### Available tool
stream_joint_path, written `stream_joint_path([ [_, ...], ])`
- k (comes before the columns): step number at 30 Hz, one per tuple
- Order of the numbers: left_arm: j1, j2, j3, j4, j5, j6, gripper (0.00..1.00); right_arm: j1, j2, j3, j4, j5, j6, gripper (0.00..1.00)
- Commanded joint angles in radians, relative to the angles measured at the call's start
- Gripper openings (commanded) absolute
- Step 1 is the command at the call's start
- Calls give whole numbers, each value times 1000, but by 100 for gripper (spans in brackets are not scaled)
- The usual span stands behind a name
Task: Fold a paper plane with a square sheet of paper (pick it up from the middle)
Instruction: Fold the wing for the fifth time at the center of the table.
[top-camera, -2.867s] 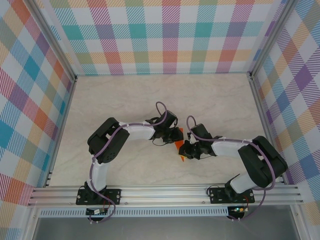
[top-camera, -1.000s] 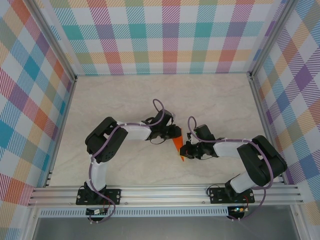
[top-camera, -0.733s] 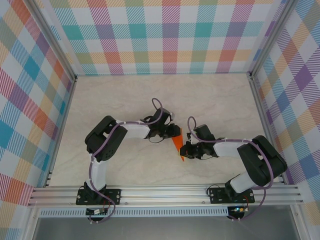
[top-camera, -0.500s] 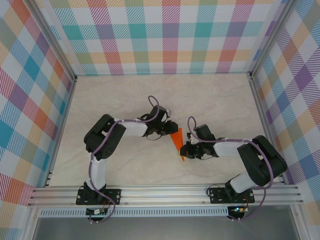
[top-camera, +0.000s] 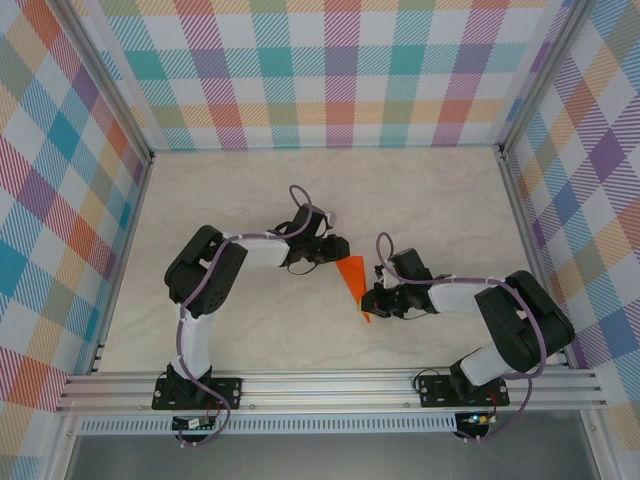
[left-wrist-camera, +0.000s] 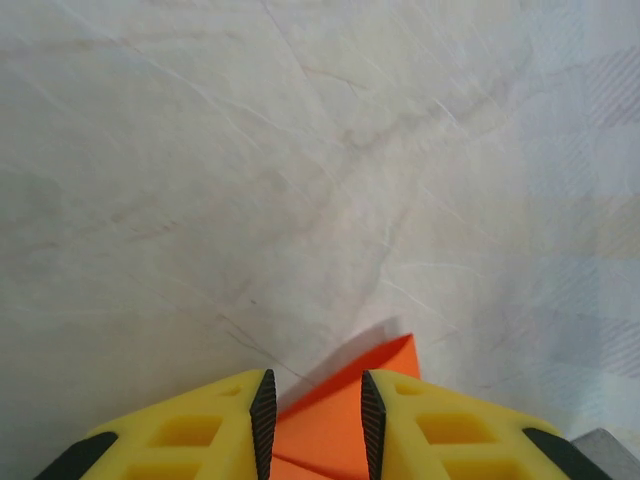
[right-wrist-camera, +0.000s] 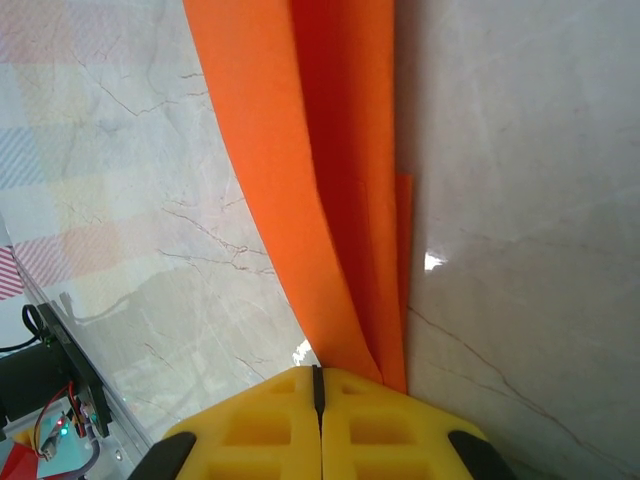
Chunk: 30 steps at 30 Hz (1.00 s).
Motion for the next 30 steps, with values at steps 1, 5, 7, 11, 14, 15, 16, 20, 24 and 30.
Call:
stream_joint_path([
  [1,36,-68,42,-84,-45,53,32,-1,26,-23,-160,31,-36,6],
  [5,33,-142,10,-77,-27,36,34,-1,29,-3,-162,21,-43,6],
  [7,24,-188,-26,-63,-27,18,35,-1,33,6,-161,20,-46,6],
  [11,-31,-281,-81,-58,-46,3,35,-1,39,20,-155,14,-43,6],
  [14,-87,-315,-114,-47,-71,-12,33,-1,41,21,-150,16,-37,7],
  [15,-102,-315,-120,-43,-70,-18,32,-2,41,19,-146,15,-33,7],
  [16,-116,-309,-125,-34,-66,-26,31,-1,41,18,-143,15,-31,7],
  [20,-170,-235,-115,-18,-56,-34,29,-1,35,14,-133,17,-22,8],
  [24,-186,-152,-100,10,-50,-56,28,-1,28,12,-129,20,-14,8],
  [30,-186,-83,-91,-41,-117,-55,23,-1,14,6,-128,13,-10,9],
])
